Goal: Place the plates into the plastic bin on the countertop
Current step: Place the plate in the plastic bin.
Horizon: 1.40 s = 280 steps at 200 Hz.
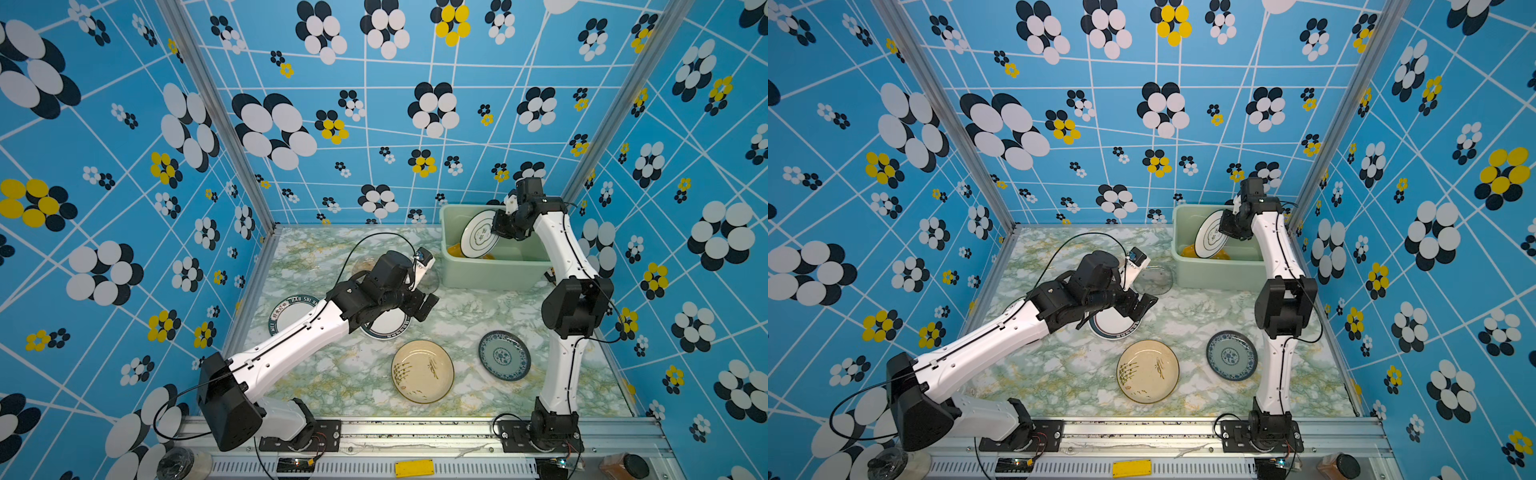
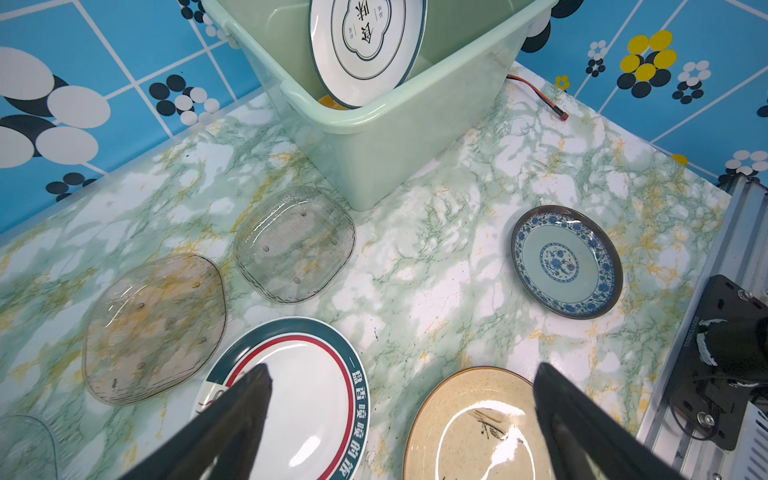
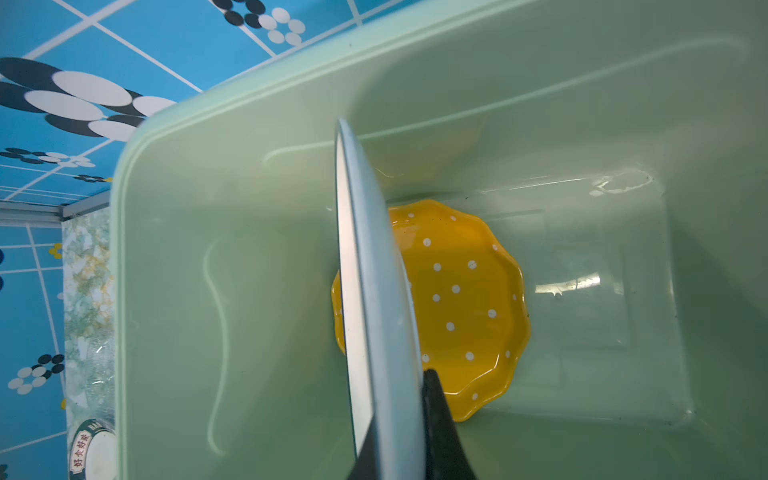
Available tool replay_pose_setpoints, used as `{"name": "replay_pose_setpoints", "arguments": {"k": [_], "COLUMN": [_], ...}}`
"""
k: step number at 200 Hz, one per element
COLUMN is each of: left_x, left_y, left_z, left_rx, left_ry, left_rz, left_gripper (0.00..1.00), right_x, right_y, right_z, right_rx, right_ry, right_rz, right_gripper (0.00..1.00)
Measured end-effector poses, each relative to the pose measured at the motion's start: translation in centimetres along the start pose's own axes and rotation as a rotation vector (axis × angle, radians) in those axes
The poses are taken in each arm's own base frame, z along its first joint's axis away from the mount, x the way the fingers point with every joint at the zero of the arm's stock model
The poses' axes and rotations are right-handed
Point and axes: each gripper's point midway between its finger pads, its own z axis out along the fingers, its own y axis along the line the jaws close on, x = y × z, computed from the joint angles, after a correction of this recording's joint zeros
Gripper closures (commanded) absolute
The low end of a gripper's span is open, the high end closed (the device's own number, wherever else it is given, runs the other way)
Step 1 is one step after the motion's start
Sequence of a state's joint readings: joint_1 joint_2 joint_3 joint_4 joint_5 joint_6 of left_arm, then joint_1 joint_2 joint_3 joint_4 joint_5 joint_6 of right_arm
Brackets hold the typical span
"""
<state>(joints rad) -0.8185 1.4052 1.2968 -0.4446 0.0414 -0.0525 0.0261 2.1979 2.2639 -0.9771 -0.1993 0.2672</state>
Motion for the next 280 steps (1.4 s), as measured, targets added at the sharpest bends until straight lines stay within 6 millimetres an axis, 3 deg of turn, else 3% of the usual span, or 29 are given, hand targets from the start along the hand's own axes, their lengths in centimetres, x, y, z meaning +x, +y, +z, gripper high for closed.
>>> {"name": "replay_pose_setpoints", "arguments": {"k": [86,174,280], "left_x": [-0.8,-0.3,0.3], "left_y": [-0.3,-0.3,-0.3], "left_z": [1.3,2.3,3.0], "left_rx": [0.015,0.017,0.023], "left_ry": [0.008,0.038,0.080], "left_rz": [-0.007,-0.009,-0.011], "left_gripper": [0.01,0.01,0.01], "right_x": [2.0,2.3,3.0], "right_y": [-1.2,-3.0,-3.9], "right_z": [4.8,6.3,7.9], "right_rx": [-0.010,-0.057,-0.100], "right_ry": [0.098,0.120,0.136], "right_rz": [-0.068,-0.043,-0.016], "right_gripper": [1.00,0.97,0.81]}}
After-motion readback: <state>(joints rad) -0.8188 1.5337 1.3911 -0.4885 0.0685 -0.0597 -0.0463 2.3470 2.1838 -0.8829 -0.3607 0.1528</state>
